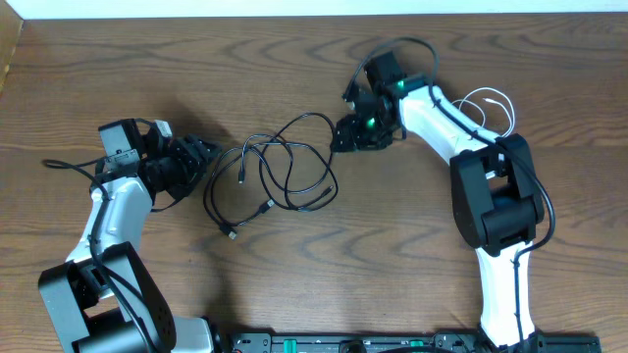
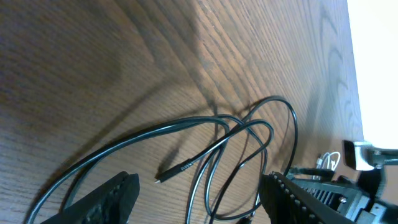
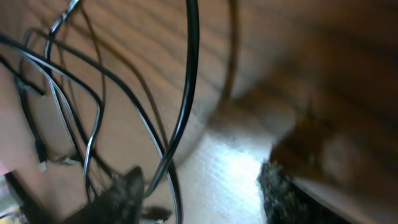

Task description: Untangle cables

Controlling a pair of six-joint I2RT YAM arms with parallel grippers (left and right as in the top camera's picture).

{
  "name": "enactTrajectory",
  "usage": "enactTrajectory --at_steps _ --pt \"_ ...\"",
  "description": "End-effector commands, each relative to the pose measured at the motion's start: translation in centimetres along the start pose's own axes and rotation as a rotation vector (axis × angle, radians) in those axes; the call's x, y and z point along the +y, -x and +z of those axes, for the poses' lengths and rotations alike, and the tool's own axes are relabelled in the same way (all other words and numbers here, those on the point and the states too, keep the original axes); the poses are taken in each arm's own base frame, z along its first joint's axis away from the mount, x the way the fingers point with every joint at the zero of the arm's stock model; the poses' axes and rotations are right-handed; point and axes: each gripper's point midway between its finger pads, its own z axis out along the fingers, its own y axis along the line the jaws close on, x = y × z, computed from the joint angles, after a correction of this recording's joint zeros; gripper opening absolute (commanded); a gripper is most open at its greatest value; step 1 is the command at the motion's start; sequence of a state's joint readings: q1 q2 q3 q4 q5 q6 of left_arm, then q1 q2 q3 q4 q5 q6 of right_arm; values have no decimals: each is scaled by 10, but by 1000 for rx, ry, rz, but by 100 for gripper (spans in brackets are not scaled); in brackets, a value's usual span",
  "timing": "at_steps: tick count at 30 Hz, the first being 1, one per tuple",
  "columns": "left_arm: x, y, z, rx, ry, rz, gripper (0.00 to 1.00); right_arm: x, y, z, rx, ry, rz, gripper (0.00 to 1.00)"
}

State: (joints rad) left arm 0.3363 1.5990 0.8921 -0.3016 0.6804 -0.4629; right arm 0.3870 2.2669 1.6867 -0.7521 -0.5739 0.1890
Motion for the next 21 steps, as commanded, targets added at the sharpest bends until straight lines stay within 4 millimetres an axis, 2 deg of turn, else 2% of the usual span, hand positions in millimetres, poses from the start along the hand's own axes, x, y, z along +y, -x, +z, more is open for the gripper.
enactTrajectory --at_steps 1,6,12,15,19,21 --pt "4 -1 1 -3 21 14 67 10 -8 9 12 182 39 66" --pt "4 -1 1 -2 20 15 68 17 -9 23 -57 373 65 68" --pt "4 -1 1 -3 20 15 68 24 -18 40 -93 429 72 66" --pt "4 -1 1 -2 20 19 68 43 -20 45 -108 477 1 55" --pt "4 -1 1 -2 20 22 68 56 -15 46 -131 500 -18 49" --pt "4 -1 1 -2 20 22 68 59 -9 44 -157 508 -41 33"
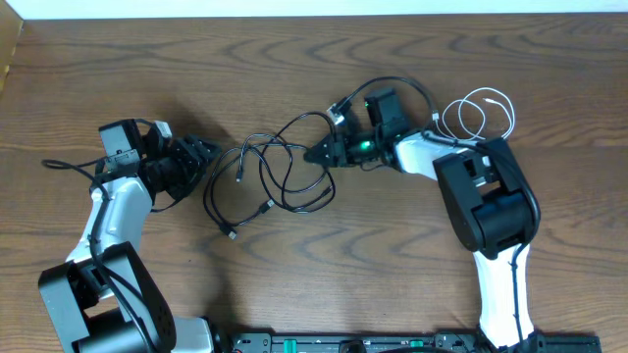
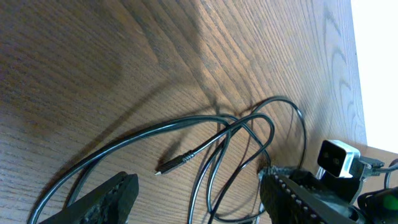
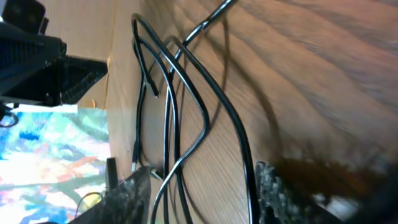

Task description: Untangle cables

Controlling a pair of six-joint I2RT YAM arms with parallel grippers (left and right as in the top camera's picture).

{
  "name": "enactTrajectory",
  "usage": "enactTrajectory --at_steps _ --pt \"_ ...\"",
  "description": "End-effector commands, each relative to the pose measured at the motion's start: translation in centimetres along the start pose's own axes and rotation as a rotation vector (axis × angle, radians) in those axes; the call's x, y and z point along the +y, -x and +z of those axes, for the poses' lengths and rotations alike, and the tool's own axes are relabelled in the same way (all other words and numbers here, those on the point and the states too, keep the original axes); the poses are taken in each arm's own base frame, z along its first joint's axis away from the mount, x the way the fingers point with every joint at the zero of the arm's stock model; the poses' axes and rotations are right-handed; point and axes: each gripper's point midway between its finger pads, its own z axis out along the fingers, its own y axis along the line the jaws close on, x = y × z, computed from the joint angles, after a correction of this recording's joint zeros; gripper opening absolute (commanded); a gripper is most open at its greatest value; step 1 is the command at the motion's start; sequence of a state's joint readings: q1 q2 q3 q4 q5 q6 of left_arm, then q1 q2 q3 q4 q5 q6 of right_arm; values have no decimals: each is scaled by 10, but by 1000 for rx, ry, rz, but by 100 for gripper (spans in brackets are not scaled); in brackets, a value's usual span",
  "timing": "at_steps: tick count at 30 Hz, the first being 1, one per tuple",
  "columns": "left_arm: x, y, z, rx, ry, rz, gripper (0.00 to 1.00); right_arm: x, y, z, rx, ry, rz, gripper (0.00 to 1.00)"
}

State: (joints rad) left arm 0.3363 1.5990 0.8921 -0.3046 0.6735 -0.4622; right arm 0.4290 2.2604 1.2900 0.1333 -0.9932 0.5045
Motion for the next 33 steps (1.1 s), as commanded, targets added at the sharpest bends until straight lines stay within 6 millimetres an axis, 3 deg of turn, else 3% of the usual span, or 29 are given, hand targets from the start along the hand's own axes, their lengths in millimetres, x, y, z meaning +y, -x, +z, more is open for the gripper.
enactTrajectory --at_steps 1,4,7,11,14,15,16,20,24,33 --pt "3 -1 1 -1 13 23 68 -5 -1 5 -10 -5 22 29" --pt "3 -1 1 -1 13 23 68 -8 4 -1 -25 -8 35 1" --pt "3 -1 1 -1 12 23 68 -6 10 -8 -43 -5 28 1" --pt "1 -1 1 -1 5 27 69 18 21 -19 -62 36 -25 1" --pt "-10 -3 0 16 -59 84 70 44 34 -29 -99 59 -103 1" --pt "-20 -6 0 31 -114 121 71 68 45 -37 -133 76 -195 1" --pt "-23 -6 -1 36 -131 134 71 76 49 -41 -150 76 -232 1" --pt "-24 -7 -1 37 -138 138 71 107 58 -53 -194 75 -346 1" --pt "-24 -7 -1 37 -138 137 72 117 54 -49 -183 87 -360 1" --pt "-24 -7 -1 37 -138 137 72 117 41 -32 -144 64 -349 1"
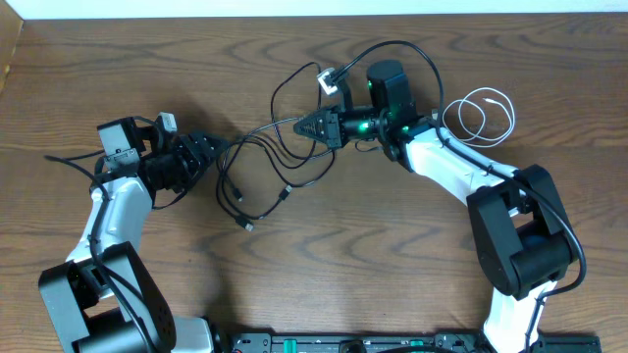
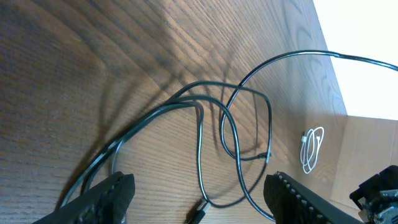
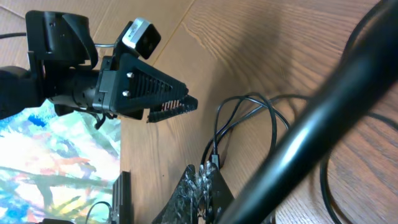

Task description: Untangle cables

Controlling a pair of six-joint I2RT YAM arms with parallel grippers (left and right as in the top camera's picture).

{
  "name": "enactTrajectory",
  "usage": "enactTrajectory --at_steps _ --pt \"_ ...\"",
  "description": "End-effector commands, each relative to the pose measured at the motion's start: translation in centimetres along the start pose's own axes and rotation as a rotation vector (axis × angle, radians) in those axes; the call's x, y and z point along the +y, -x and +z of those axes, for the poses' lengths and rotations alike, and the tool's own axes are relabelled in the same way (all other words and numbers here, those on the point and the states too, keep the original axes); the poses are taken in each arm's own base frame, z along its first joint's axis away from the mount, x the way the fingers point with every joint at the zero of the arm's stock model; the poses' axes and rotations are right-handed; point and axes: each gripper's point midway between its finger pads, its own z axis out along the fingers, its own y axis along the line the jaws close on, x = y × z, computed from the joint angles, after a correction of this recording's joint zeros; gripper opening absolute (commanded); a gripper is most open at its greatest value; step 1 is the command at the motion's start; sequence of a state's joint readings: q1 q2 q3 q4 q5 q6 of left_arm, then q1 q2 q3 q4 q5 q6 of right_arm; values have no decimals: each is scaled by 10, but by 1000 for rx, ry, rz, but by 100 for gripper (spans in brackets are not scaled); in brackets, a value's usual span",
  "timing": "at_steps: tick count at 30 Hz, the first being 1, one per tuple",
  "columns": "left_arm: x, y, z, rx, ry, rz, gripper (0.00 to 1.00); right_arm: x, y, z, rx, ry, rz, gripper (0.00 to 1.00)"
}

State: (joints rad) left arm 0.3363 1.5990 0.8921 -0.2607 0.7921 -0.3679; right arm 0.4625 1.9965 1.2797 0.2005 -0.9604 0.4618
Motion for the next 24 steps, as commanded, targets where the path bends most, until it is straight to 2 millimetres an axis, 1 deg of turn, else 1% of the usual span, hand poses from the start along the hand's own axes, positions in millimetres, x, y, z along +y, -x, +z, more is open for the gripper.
enactTrajectory --at_steps 1,3,5,8,9,10,12,14,18,24 --pt "-2 -4 1 12 -17 15 72 2 -1 6 0 1 -37 1" --pt "-2 -3 1 10 -14 15 72 5 1 6 -7 15 -35 1" --pt "1 -2 1 4 2 15 72 15 9 3 -27 59 -58 1" --pt "5 0 1 -7 26 14 72 35 33 -2 -99 121 -95 1" --pt "6 0 1 -9 31 14 72 45 43 -5 -132 144 -118 1" --pt "10 1 0 -15 52 11 72 62 59 -13 -187 181 -165 1" --pt "15 2 0 -24 84 2 72 81 74 -24 -244 217 -224 1" --pt "20 3 0 -32 111 -16 72 101 91 -39 -305 242 -279 1" --pt "23 3 -1 -35 127 -26 72 128 117 -66 -358 241 -333 1" --pt "23 3 -1 -36 127 -26 72 156 154 -98 -353 181 -360 1"
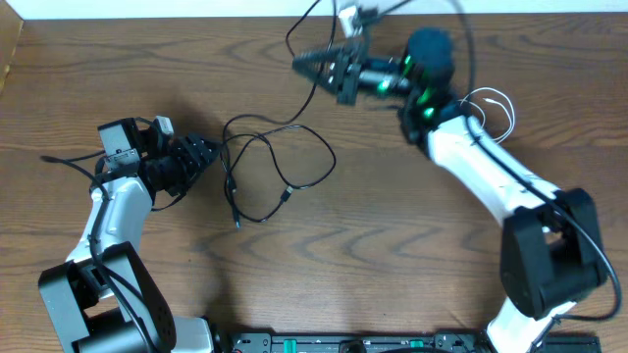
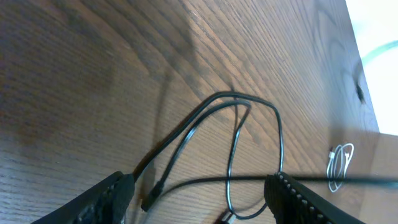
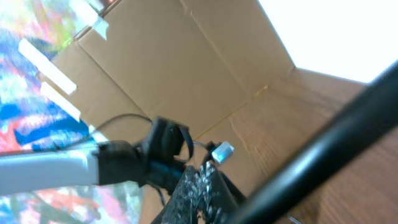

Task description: Untangle cables

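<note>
A black cable [image 1: 332, 162] lies in loose loops on the wood table [image 1: 412, 265] at centre left, its plug ends near the middle. My left gripper [image 1: 206, 152] sits low at the loops' left edge, open, with cable strands [image 2: 231, 95] running between its wide-apart fingers [image 2: 115, 194]. My right gripper [image 1: 322, 69] is raised high near the far edge, shut on a second black cable [image 1: 291, 39] that rises out of view. In the right wrist view the shut gripper [image 3: 202, 180] has that cable [image 3: 311, 143] crossing blurred in front, and a metal plug [image 3: 222, 151] hangs just above.
A coiled white cable [image 1: 488, 106] lies on the table at the far right, beside the right arm, and shows small in the left wrist view as the white coil [image 2: 336, 163]. A white wall runs along the table's far edge.
My right gripper has moved up and toward the far edge with its black cable. The loops left on the table are fewer and looser. The left arm has kept its place.
First my right gripper was low at the tangle's right side, then pressed in at its right edge with fingers apart. Later it was shut on a black cable lifted off the table. Now it holds that cable high, and one looser cable stays by the open left gripper.
</note>
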Controlling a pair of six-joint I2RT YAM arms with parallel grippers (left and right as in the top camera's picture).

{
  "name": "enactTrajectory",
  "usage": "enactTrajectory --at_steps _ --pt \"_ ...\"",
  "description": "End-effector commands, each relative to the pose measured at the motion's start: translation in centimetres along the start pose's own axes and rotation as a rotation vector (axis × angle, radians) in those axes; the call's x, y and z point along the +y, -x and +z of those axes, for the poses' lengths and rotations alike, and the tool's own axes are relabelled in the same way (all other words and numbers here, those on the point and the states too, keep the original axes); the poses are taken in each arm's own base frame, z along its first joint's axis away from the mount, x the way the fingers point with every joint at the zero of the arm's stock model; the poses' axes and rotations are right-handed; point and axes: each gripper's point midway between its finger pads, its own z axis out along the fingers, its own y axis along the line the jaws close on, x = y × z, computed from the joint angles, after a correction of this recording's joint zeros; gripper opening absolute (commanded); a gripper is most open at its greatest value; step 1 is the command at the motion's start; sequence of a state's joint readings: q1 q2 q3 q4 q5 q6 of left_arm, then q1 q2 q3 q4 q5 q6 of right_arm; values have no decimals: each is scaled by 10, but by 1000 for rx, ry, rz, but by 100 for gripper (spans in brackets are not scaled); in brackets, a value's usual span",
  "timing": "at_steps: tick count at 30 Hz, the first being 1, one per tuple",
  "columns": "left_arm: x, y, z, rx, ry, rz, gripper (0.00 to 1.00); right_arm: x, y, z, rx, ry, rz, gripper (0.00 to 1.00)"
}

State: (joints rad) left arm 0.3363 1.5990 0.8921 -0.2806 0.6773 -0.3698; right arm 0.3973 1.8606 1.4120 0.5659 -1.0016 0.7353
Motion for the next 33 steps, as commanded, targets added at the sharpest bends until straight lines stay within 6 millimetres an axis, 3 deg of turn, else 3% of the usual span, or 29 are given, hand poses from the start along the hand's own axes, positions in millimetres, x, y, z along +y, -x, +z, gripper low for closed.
enactTrajectory --at_steps 1,9,13,21,26,33 --pt "3 -2 1 -1 16 -11 72 39 53 -13 -26 3 -120 1" --pt "4 -2 1 -1 17 -11 72 99 93 -16 9 101 -276 1" --pt "3 -2 1 -1 16 -11 72 99 101 -20 -12 85 -291 1" --pt "3 -2 1 0 16 -11 72 40 89 -46 38 -110 -185 1" --pt "3 -2 1 -1 16 -11 72 -3 86 -73 39 -294 -127 1" --pt "3 -2 1 -1 16 -11 72 -30 104 -121 -16 -394 -84 1"
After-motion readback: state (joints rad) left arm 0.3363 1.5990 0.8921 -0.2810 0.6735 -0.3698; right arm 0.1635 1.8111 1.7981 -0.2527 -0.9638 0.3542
